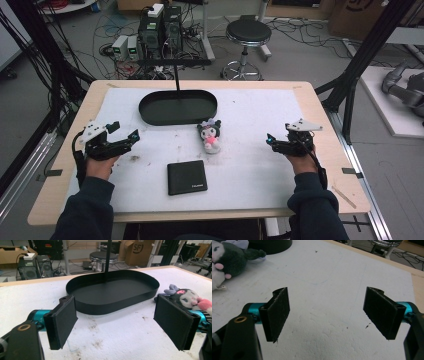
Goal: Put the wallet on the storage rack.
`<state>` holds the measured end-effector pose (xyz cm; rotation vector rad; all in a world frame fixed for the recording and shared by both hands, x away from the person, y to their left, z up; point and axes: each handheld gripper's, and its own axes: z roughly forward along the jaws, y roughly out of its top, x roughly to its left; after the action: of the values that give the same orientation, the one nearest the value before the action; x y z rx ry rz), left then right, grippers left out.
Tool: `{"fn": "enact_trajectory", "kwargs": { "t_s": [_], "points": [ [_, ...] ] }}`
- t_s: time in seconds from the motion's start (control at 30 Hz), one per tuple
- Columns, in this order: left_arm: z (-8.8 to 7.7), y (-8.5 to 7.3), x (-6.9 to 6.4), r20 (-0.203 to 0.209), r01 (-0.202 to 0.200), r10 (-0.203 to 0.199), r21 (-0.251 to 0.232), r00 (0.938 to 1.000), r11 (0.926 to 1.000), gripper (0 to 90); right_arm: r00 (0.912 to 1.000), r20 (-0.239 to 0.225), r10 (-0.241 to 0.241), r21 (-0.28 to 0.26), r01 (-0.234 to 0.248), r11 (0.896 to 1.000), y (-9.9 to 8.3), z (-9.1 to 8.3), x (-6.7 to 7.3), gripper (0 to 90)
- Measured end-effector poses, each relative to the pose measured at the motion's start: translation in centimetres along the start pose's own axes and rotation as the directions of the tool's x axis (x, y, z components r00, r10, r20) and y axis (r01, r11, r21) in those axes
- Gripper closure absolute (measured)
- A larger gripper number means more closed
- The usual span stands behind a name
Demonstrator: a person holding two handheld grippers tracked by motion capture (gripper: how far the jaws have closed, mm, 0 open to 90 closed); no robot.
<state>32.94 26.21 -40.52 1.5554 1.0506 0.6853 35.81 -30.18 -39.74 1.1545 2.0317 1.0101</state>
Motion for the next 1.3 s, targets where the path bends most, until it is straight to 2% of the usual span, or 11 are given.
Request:
{"fn": "enact_trajectory", "kwargs": {
  "t_s": [0.33, 0.47, 0.63, 0.77, 0.8, 1.0, 1.13, 1.17, 1.2, 1.27, 1.3],
  "points": [
    [0.5, -0.2, 0.1, 0.035, 0.022, -0.022, 0.011, 0.9991, 0.9997, 22.4, 0.9999, -0.013, 0.002, 0.002, -0.001, 1.0, -0.2, 0.0, -0.1, 21.7],
    [0.6, -0.2, -0.2, 0.082, 0.033, -0.034, 0.006, 0.9961, 0.9994, 25.7, 0.9998, -0.018, 0.006, -0.008, -0.006, 1.0, -0.4, -0.3, -0.2, 21.7],
    [1.4, -0.2, -1.0, 0.179, 0.033, -0.034, 0.011, 0.9833, 0.9994, 27.2, 0.9998, -0.021, 0.001, -0.016, -0.001, 1.0, -0.6, -0.6, 0.0, 21.7],
    [2.6, -0.2, -2.2, 0.253, -0.002, -0.01, 0.047, 0.9674, 0.9989, 27.3, 0.9996, -0.027, -0.006, -0.025, 0.005, 1.0, -0.9, -0.8, 0.1, 21.7],
    [3.2, -0.3, -2.9, 0.287, -0.013, -0.005, 0.062, 0.9579, 0.998, 27.3, 0.9997, -0.025, -0.004, -0.031, 0.003, 1.0, -0.9, -0.9, 0.0, 21.7],
    [4.5, -0.5, -4.4, 0.347, -0.028, -0.006, 0.092, 0.9378, 0.9953, 27.5, 0.9996, -0.024, 0.016, -0.055, -0.017, 0.998, -1.1, -1.2, -0.4, 21.7],
    [5.0, -0.9, -5.5, 0.41, -0.071, 0.01, 0.133, 0.9118, 0.9886, 34.9, 0.9995, -0.026, 0.019, -0.051, -0.02, 0.998, -1.4, -1.1, -0.5, 21.7],
    [5.1, -1.1, -5.9, 0.436, -0.111, 0.033, 0.154, 0.8992, 0.9818, 36.2, 0.9995, -0.026, 0.016, -0.05, -0.018, 0.999, -1.3, -1.1, -0.5, 21.7],
    [5.1, -1.1, -5.9, 0.436, -0.111, 0.033, 0.154, 0.8992, 0.9818, 37.2, 0.9995, -0.026, 0.016, -0.05, -0.018, 0.999, -1.3, -1.1, -0.5, 21.7],
    [5.4, -1.4, -6.3, 0.463, -0.134, 0.034, 0.185, 0.8858, 0.9736, 37.5, 0.9995, -0.029, 0.011, -0.048, -0.013, 0.999, -1.3, -1.0, -0.4, 21.7],
    [5.7, -1.8, -6.7, 0.485, -0.153, 0.033, 0.21, 0.8737, 0.9655, 37.5, 0.9994, -0.033, -0.003, -0.045, 0.002, 0.999, -1.3, -0.8, -0.3, 21.7]
  ]
}}
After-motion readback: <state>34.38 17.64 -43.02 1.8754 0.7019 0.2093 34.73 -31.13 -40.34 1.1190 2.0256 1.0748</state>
